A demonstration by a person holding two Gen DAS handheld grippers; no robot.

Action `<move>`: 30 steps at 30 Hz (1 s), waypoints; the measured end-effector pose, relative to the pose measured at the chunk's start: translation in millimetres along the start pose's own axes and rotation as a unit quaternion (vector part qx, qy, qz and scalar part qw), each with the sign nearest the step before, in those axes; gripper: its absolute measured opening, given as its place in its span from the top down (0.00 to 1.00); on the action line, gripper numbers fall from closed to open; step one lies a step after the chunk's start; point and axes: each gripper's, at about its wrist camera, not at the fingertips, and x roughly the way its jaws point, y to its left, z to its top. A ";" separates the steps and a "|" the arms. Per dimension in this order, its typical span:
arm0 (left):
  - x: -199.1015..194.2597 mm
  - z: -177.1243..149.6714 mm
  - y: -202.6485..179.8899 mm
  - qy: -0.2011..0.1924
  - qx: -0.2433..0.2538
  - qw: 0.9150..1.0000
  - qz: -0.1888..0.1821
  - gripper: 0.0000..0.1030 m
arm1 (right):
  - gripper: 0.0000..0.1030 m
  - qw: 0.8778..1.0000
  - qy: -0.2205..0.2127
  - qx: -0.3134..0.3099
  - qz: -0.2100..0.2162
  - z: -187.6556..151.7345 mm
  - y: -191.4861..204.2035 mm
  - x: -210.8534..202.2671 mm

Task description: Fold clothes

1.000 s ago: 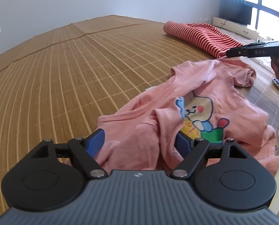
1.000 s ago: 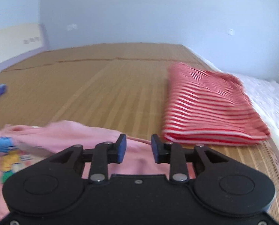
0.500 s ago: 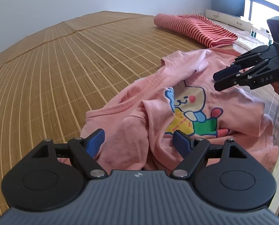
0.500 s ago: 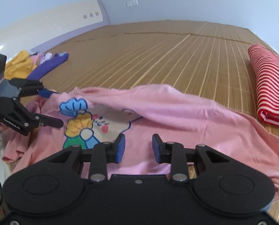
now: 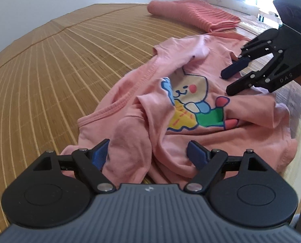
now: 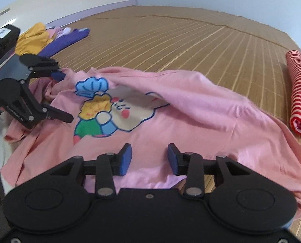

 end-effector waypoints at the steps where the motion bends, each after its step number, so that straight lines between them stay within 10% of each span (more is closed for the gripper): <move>1: -1.7 -1.3 -1.7 0.001 0.002 1.000 -0.004 0.17 | 0.60 1.000 0.004 -0.006 0.004 -0.9 0.2 -0.5; 13: -50.7 11.6 15.2 -0.069 -0.040 0.993 -0.083 0.17 | 0.56 0.999 0.020 -0.008 0.050 2.8 -11.3 -6.4; 19: -60.5 9.2 49.2 -0.105 -0.114 0.987 -0.043 0.17 | 0.54 0.998 0.021 -0.003 0.057 2.2 -14.8 -3.9; 24: -31.2 6.1 80.3 -0.076 -0.184 0.980 0.006 0.19 | 0.54 0.999 0.017 -0.003 0.052 1.4 -10.3 -1.1; 30: 4.3 6.9 80.1 -0.019 -0.152 0.988 0.008 0.31 | 0.53 0.998 0.015 -0.001 0.053 0.3 -12.1 -2.2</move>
